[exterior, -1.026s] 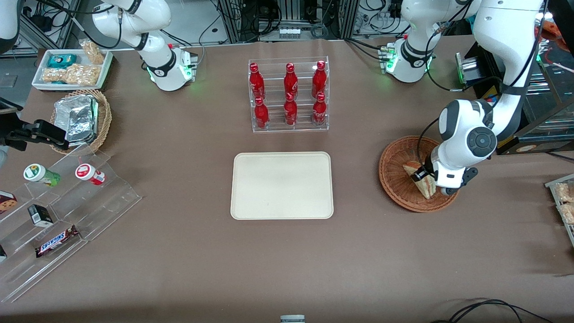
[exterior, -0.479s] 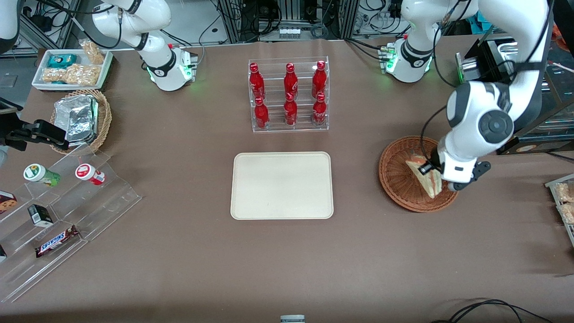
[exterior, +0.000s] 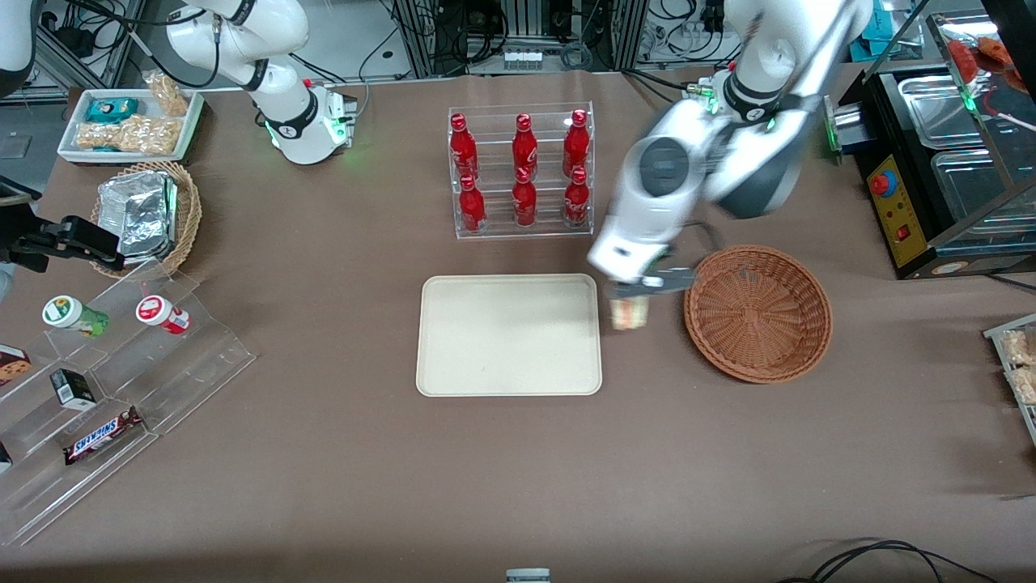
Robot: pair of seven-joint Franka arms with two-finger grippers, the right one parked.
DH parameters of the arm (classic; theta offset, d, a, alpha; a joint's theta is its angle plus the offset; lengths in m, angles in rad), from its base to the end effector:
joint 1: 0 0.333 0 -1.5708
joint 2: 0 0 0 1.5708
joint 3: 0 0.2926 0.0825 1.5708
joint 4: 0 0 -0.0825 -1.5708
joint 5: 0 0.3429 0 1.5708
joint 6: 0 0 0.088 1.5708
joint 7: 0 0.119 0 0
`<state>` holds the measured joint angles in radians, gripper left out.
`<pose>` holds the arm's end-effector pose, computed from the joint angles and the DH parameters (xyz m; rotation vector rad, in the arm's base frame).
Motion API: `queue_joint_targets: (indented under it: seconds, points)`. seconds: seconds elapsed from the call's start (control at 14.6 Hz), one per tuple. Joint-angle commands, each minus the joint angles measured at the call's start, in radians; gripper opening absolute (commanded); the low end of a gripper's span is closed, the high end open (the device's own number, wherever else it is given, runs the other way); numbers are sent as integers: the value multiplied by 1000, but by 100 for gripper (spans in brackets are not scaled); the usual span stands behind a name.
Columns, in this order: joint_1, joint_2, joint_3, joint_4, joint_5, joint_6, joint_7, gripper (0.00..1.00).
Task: Place sandwich from basket to tray
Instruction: 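Lift the sandwich and carry it with the left gripper to the cream tray, then lower the sandwich onto the tray and open the left gripper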
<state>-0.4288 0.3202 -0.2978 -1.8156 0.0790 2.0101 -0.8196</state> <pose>0.4410 -0.3715 0.3490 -3.0763 -0.0993 0.1471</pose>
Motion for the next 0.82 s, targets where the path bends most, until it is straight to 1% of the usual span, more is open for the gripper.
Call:
queue_joint_targets:
  seconds: [0.0, 0.14, 0.27, 0.34, 0.41, 0.55, 0.62, 0.68, 0.75]
  points:
    - [-114, 245, 16, 243, 64, -21, -76, 11]
    - [-171, 363, 17, 361, 123, -21, -151, 12]
    - [-192, 430, 16, 427, 157, -19, -202, 14]
    - [-211, 445, 16, 443, 159, -17, -205, 17]
    - [-215, 454, 16, 453, 159, -4, -204, 23]
    - [-215, 470, 16, 476, 156, 47, -205, 33]
    - [-215, 471, 16, 478, 157, 50, -204, 55]
    - [-215, 473, 16, 476, 160, 49, -204, 86]
    - [-215, 465, 20, 478, 160, 44, -214, 100]
